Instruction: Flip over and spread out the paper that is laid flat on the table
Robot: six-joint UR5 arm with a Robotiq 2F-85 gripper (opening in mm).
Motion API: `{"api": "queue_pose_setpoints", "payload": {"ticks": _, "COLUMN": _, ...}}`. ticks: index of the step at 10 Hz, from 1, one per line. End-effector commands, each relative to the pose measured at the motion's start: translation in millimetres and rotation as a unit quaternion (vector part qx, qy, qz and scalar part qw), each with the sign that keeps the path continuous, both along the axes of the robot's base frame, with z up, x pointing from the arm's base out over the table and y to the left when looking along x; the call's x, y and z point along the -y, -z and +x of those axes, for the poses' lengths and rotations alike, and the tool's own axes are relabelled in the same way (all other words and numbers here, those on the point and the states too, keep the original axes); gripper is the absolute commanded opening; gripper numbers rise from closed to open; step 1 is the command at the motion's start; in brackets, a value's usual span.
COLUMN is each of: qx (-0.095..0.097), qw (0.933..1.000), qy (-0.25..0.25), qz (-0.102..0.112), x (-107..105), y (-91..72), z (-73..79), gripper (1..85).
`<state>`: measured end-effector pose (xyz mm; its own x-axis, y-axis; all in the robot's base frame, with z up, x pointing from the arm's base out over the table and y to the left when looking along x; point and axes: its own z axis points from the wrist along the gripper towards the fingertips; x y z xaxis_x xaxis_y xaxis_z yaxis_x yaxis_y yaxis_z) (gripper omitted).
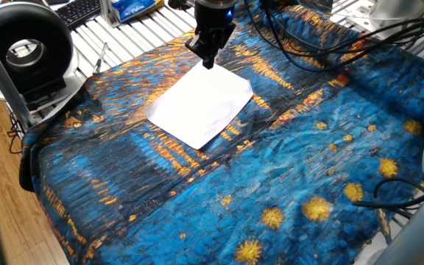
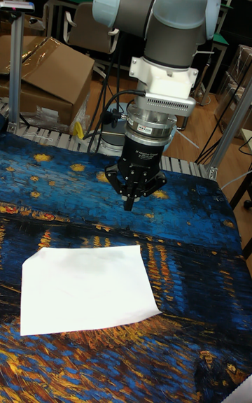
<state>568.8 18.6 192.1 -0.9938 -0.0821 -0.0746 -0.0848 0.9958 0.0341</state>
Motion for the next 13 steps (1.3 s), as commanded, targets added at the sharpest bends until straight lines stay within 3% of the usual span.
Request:
{"api": "queue_pose_setpoints", "payload": {"ticks": 1, "qx": 0.001, "qw": 1.0, "qy": 0.003, "qz": 0.007, "x": -2, "y": -1.5, "z": 0.4, "gripper": 1.0}}
{"api": "queue_pose_setpoints", "payload": {"ticks": 4, "qx": 0.001, "qw": 1.0, "qy": 0.001, "qz": 0.001, "x": 1, "y": 0.0, "z": 0.3, "gripper": 1.0}}
{"api": "queue_pose_setpoints", "payload": {"ticks": 8, "qx": 0.02, "qw": 0.9995, "qy": -0.023, "qz": -0.002, "x": 16, "y": 16.5, "z": -2.6, "gripper": 1.0}}
{"api": "queue_pose_setpoints", "payload": {"ticks": 11, "qx": 0.049, "qw": 0.9983, "qy": -0.027, "qz": 0.016, "x": 17, "y": 34.2, "z": -1.7, "gripper": 1.0}}
{"api": "queue_pose_setpoints", "payload": {"ticks": 13, "qx": 0.053, "qw": 0.9982, "qy": -0.013, "qz": 0.023, "x": 18, "y": 41.5, "z": -4.6, "gripper": 1.0}}
